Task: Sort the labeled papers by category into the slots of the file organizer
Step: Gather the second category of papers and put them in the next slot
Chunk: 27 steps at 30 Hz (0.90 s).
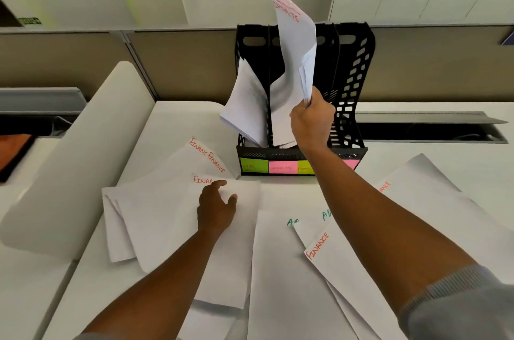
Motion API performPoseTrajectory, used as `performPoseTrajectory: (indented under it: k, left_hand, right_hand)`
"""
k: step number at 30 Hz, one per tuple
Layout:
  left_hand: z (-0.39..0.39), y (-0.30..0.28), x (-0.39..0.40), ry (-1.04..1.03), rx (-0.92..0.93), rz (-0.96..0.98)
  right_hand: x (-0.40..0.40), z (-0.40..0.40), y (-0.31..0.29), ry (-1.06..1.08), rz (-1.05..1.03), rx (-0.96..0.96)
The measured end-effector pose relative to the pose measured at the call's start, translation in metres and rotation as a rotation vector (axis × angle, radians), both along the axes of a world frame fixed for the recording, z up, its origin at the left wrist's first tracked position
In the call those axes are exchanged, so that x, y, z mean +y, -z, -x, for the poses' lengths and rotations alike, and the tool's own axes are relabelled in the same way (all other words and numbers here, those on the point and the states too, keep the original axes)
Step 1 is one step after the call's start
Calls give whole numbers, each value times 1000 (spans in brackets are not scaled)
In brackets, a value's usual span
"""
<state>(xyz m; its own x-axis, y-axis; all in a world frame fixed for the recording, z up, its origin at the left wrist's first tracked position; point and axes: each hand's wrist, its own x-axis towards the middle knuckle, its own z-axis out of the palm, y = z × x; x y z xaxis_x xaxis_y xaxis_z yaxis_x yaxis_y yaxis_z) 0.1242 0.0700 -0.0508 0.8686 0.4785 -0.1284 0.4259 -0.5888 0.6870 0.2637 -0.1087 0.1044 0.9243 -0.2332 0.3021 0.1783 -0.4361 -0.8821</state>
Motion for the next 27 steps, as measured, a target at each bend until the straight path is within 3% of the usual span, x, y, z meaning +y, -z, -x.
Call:
performPoseTrajectory:
  k: [4,9,14,18,22,27]
  left_hand:
    - [2,6,12,-51,-46,-42]
    - [2,10,20,-208,-37,-93]
    - [3,14,25,-321,105,-209]
    - [5,15,29,-367,206,-188]
    - [13,15,35,-375,266,-204]
    - [23,16,43,-322,232,-137]
  right_hand:
    - [11,-12,12,-22,17,-6]
    - [19,-26,36,-40,-106,190]
    - [22,-28,61,-84,-149,378]
    - [15,-24,71,-101,-95,481]
    - [12,-18,68,-84,-55,419]
    - [10,6,69,-136,-84,180]
